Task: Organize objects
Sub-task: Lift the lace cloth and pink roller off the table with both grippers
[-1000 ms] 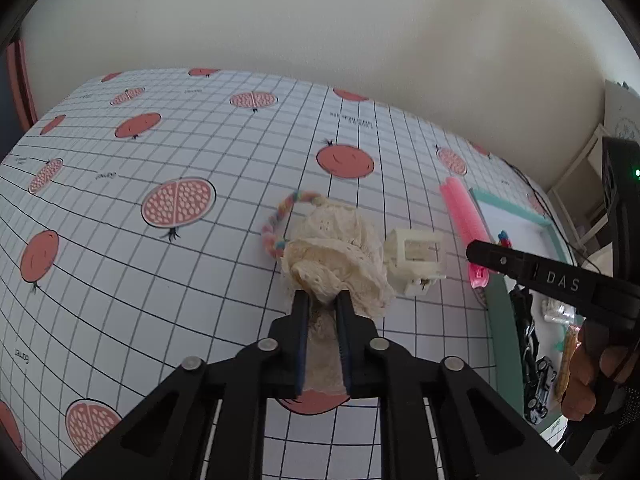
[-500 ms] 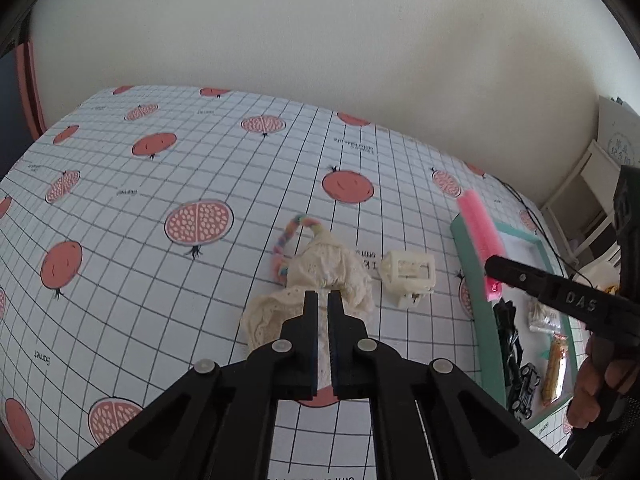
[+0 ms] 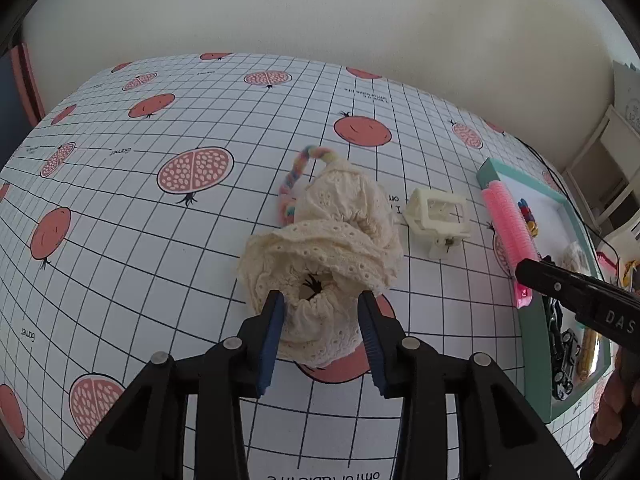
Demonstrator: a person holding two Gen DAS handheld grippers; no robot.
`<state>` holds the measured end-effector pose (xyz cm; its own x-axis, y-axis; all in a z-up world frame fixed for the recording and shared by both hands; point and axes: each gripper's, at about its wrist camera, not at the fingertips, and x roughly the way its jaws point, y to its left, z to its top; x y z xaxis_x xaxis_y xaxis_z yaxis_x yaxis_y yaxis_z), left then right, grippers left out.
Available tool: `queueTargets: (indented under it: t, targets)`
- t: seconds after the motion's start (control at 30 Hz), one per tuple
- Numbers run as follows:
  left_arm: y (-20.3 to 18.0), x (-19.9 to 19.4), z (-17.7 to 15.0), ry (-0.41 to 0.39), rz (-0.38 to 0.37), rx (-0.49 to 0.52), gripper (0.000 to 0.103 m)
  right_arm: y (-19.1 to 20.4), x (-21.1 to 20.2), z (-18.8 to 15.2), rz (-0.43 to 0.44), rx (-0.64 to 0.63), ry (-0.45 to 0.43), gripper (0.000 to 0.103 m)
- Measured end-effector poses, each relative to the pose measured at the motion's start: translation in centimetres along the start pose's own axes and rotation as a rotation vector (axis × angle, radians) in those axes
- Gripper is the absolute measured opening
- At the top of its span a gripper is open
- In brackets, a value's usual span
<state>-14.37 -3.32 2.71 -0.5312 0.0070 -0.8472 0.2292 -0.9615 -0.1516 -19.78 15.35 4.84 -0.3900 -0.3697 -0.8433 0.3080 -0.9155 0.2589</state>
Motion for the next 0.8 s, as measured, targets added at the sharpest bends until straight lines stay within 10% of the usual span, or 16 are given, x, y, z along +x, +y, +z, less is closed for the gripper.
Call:
queueTargets:
  t: [0.17, 0.27, 0.8]
  targets:
    - [-0.4, 0.5, -0.2, 0.006, 0.011, 0.014, 0.040, 0.1, -0.4, -0.8, 0.023, 0.007, -0.009, 0.029]
    - [-0.4, 0.6, -0.3, 0.012, 0.023, 0.019, 0.014, 0.3, -0.8, -1.1, 0.032, 0.011, -0.019, 0.029]
    - [0.5, -4.1, 1.9, -0.129, -0.069, -0.034, 0.009, 0.0, -2.6, -1.4, 0.071, 0.035, -0.072, 0.029]
